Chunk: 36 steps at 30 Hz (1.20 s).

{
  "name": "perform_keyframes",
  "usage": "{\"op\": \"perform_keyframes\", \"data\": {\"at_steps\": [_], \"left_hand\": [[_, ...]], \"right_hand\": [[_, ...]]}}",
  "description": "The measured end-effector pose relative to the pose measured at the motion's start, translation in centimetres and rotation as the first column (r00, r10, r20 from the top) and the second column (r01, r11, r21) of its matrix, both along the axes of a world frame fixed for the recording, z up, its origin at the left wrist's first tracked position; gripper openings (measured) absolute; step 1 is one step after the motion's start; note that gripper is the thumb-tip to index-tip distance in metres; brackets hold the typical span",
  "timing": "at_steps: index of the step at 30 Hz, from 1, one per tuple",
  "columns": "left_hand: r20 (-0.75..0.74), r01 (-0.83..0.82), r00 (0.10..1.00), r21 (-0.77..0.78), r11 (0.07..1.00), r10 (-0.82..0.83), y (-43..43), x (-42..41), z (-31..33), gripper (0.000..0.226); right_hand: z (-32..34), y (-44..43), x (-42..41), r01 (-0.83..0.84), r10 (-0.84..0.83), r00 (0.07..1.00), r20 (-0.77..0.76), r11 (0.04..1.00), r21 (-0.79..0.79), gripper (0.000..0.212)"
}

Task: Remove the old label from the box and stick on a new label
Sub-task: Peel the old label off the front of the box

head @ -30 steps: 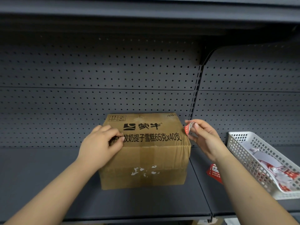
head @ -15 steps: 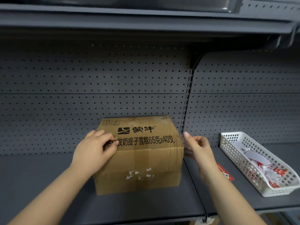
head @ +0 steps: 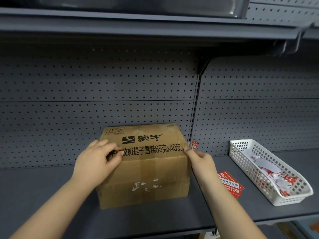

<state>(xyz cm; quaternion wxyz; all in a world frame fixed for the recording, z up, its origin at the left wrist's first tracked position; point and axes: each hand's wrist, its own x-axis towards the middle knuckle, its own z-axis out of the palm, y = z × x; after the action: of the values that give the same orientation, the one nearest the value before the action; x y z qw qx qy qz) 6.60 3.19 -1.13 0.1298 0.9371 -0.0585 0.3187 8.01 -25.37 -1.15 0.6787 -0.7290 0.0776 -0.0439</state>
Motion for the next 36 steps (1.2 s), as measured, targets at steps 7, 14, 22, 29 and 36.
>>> {"op": "perform_keyframes", "data": {"at_steps": [7, 14, 22, 29, 36], "left_hand": [[-0.003, -0.016, 1.0, 0.01, 1.0, 0.016, 0.0, 0.0, -0.2, 0.051], [-0.014, -0.02, 1.0, 0.009, 1.0, 0.021, 0.0, 0.0, -0.2, 0.05], [-0.01, -0.014, 1.0, 0.003, 1.0, 0.015, 0.1, -0.2, -0.2, 0.051], [0.017, -0.018, 1.0, -0.012, 1.0, 0.018, 0.0, -0.2, -0.4, 0.048], [0.027, -0.025, 0.999, -0.003, 1.0, 0.025, 0.0, 0.0, -0.5, 0.047]], "right_hand": [[-0.1, -1.1, 1.8, 0.04, -0.041, 0.999, -0.008, 0.996, -0.084, 0.034], [-0.3, -1.1, 2.6, 0.155, -0.144, 0.985, 0.094, 0.981, -0.121, 0.032], [-1.8, -1.1, 3.2, 0.212, -0.184, 0.958, 0.219, 0.971, -0.112, 0.037], [-2.5, -1.6, 3.6, 0.241, -0.219, 0.946, 0.239, 0.968, -0.068, 0.029], [-3.0, -2.2, 4.4, 0.156, -0.148, 0.962, 0.229, 0.988, -0.016, 0.024]]}}
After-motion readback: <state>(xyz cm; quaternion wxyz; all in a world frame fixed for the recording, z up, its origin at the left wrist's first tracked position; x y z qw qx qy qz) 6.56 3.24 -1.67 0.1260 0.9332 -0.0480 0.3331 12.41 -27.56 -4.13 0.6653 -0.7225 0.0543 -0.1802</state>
